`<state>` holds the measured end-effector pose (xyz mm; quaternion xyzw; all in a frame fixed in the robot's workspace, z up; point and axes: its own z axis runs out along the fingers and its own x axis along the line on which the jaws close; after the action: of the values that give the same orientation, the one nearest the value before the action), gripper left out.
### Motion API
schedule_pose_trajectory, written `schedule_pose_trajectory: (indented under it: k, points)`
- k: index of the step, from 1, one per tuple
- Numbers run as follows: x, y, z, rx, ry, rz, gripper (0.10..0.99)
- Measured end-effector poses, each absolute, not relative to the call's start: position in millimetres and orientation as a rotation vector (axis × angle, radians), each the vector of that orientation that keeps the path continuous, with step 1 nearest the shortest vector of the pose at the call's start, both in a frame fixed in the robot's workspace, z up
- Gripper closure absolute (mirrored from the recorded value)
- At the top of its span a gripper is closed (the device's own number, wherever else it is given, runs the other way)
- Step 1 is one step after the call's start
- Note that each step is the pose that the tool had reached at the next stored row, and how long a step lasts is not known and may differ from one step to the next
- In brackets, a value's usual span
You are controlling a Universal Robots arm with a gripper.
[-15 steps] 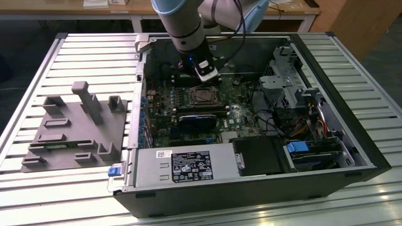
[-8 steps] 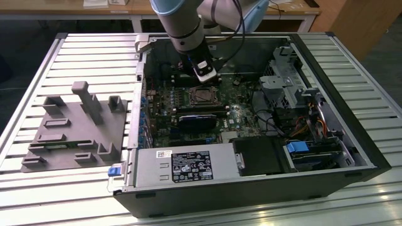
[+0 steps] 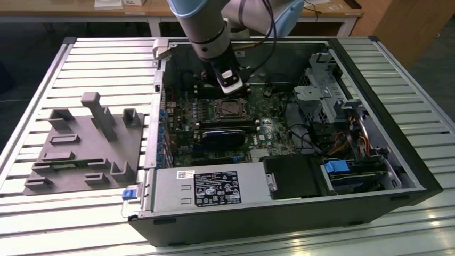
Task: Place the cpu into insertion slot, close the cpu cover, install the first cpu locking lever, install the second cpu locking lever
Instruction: 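Install the first cpu locking lever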
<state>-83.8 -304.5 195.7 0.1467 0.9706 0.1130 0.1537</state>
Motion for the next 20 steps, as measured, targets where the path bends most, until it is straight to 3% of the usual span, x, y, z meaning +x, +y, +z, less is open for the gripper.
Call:
schedule_pose_trajectory:
  k: [20]
  points:
    - [-84.5,-298.0,190.2,0.480,2.768,0.271,0.984]
